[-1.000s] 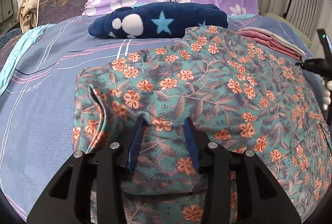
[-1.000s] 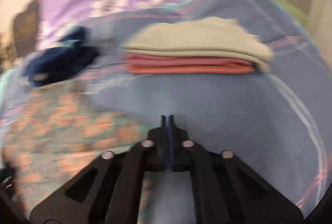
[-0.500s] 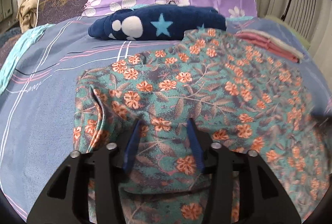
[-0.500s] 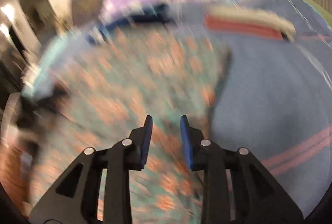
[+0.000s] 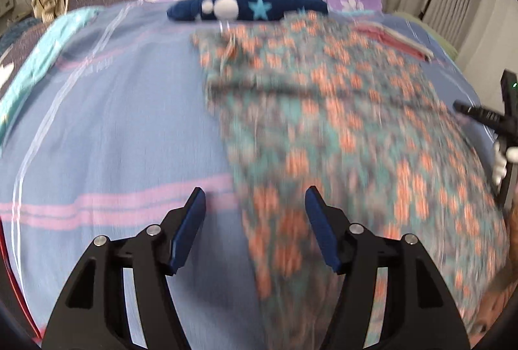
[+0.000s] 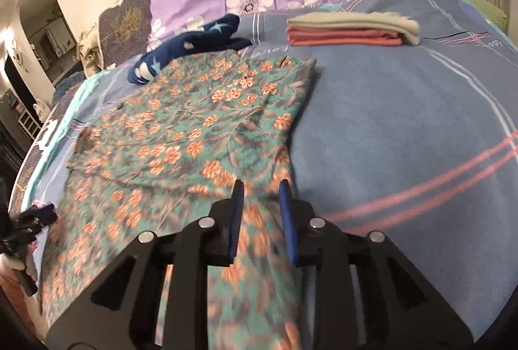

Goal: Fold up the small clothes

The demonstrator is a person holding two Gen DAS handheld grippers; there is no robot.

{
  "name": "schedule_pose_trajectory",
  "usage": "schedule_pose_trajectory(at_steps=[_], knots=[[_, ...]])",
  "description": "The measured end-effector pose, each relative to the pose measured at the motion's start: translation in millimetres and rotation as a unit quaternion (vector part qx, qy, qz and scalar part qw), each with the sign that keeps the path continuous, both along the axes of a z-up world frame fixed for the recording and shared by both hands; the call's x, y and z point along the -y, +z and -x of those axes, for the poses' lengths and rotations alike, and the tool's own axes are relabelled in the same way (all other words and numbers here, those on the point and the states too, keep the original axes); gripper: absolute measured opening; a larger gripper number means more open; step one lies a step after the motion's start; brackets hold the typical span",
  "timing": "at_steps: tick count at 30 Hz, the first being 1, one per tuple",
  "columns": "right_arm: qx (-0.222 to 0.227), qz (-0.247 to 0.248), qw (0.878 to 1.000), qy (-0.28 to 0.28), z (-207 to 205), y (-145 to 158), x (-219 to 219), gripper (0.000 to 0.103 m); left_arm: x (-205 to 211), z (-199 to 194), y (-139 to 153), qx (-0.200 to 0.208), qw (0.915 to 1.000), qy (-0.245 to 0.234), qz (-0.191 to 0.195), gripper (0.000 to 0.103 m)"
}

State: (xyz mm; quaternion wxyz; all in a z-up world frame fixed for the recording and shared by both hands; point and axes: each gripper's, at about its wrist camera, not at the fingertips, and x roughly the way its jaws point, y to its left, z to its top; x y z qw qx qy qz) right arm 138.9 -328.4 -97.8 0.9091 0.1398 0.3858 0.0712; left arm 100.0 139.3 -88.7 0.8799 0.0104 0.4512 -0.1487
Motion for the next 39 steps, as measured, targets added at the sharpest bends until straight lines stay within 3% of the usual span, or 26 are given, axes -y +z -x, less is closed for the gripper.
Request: schedule_pose_trajectory(at_steps=[5, 7, 14, 22, 27, 29, 30, 31, 33, 36, 39], knots=[[-0.001, -0.024, 1.0, 0.005, 62, 1, 24, 0.025, -7, 41, -2, -0.005, 0.999, -0.03, 0.033, 0.063], [-0.006, -0.041, 0.999, 0.01, 89, -4, 33, 0.026, -8, 56, -3, -0.008, 0.998, -0.041, 0.047, 0.052], [-0.017, -0.094, 0.994, 0.05, 166, -25, 37, 0.037, -20, 110, -8, -0.005, 0.9939, -0.046, 0.1, 0.036], [-0.03, -0.146, 0.987, 0.067, 223, -37, 43, 0.038, -19, 158, -12, -0.008, 0.9898, -0.059, 0.129, 0.036], [-0.032, -0.16, 0.982, 0.098, 241, -37, 37, 0.043, -24, 167, -15, -0.007, 0.9873, -0.056, 0.148, 0.036], [-0.032, -0.174, 0.979, 0.101, 240, -39, 34, 0.044, -23, 166, -14, -0.006, 0.9869, -0.051, 0.153, 0.026], [-0.033, -0.184, 0.977, 0.103, 238, -40, 33, 0.04, -23, 166, -14, -0.006, 0.9852, -0.053, 0.163, 0.01], [-0.035, -0.2, 0.973, 0.107, 235, -40, 32, 0.024, -21, 165, -14, -0.009, 0.9829, -0.054, 0.176, 0.004], [-0.043, -0.219, 0.969, 0.103, 227, -42, 30, 0.006, -19, 164, -12, -0.001, 0.9816, -0.046, 0.185, 0.003], [-0.016, -0.255, 0.962, 0.094, 219, -29, 33, 0.003, -23, 168, 9, 0.041, 0.9742, -0.037, 0.219, 0.003], [0.042, -0.294, 0.95, 0.094, 218, 3, 45, 0.003, -32, 173, 47, 0.098, 0.9581, -0.042, 0.266, 0.003]])
